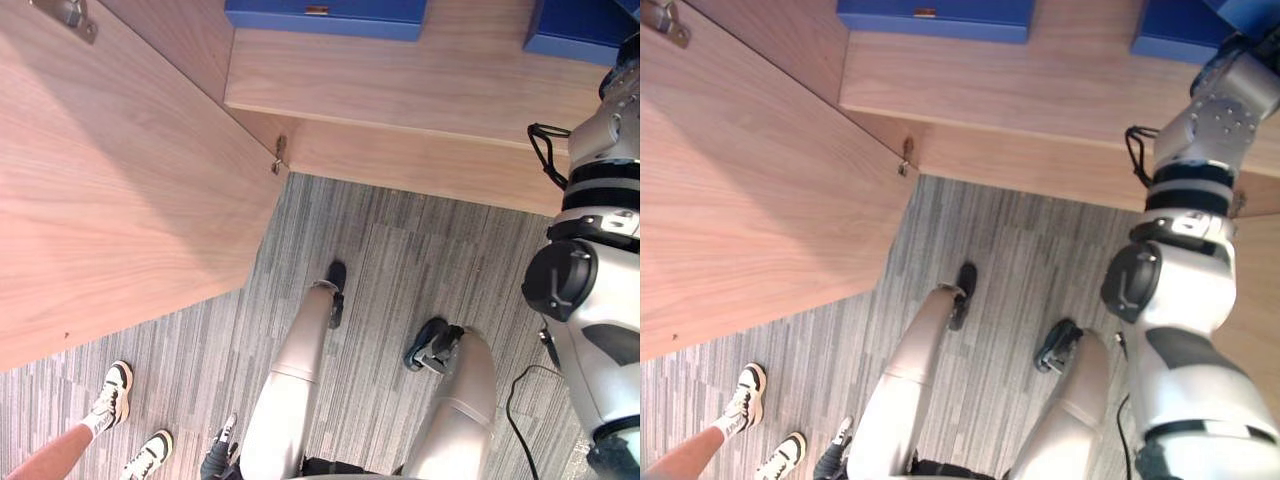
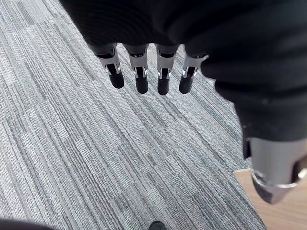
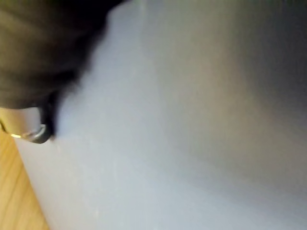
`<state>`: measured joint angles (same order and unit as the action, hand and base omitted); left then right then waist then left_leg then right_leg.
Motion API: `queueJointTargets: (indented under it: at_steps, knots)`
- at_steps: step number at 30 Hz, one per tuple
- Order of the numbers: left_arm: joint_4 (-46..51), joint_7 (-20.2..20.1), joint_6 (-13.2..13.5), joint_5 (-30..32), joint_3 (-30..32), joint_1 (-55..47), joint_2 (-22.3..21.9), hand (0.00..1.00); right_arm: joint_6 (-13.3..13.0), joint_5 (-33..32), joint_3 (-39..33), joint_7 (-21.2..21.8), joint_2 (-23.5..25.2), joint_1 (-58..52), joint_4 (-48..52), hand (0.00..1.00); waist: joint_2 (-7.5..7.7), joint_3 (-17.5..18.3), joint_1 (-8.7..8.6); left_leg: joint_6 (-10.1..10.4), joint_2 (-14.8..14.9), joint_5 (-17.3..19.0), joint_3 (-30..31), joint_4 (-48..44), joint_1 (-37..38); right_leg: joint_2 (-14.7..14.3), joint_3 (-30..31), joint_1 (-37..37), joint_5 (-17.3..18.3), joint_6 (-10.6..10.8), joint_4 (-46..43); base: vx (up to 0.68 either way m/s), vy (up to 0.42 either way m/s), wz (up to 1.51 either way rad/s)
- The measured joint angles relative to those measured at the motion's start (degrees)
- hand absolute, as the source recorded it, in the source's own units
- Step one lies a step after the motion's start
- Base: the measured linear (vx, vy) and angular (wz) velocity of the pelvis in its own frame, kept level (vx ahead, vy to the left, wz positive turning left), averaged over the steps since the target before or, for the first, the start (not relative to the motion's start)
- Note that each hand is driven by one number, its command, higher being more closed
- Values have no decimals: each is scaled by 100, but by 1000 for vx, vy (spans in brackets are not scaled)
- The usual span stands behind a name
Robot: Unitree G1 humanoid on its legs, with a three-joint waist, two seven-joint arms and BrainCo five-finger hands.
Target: Walk over to the cabinet, pick up the folder, carry it to the office cabinet, place the folder inside the office cabinet, then close the office cabinet door
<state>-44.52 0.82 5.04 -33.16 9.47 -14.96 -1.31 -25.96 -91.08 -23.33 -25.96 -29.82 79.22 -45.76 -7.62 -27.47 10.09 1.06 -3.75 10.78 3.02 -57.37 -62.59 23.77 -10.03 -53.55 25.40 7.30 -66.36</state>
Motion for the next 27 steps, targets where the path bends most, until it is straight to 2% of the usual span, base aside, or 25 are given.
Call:
queueJointTargets:
  at_steps: [5, 8, 12, 18, 27]
  knots:
    - [-1, 7, 3, -2, 3, 1, -2, 0, 277, 474, 160, -72, -71, 3, 0, 0, -1, 1, -12, -5, 1, -18, 12, 11, 22, -2, -15, 26, -9, -21, 5, 48, -11, 0]
    - [-1, 19, 5, -4, 4, 2, 3, 0, 461, 870, 558, -80, -146, 28, -1, 0, -2, 4, -41, -7, 13, -19, 8, 26, 71, -14, -15, 69, -23, -45, 30, 38, 1, -3]
    - [-3, 45, 8, -10, 2, 35, 28, 0, 608, 1141, 743, -101, -166, 130, -5, 0, -1, 5, -58, -14, 35, -62, 9, 99, 78, -42, -31, 61, -51, -88, 77, 26, -6, -2]
    - [-2, 123, 11, -12, 4, 64, 43, 0, 617, 1123, 744, -118, -156, 130, -19, 0, -1, 5, -72, 16, 51, -144, 19, 247, 111, -69, -65, 63, -92, -133, 173, 43, -14, 0]
    - [-6, 172, 30, -29, 85, 204, 53, 0, 266, 627, 319, -137, -151, -20, -22, 0, -1, 22, -121, 28, 104, -329, 30, 627, 250, -162, -140, 159, -284, -160, 518, 38, 5, -3]
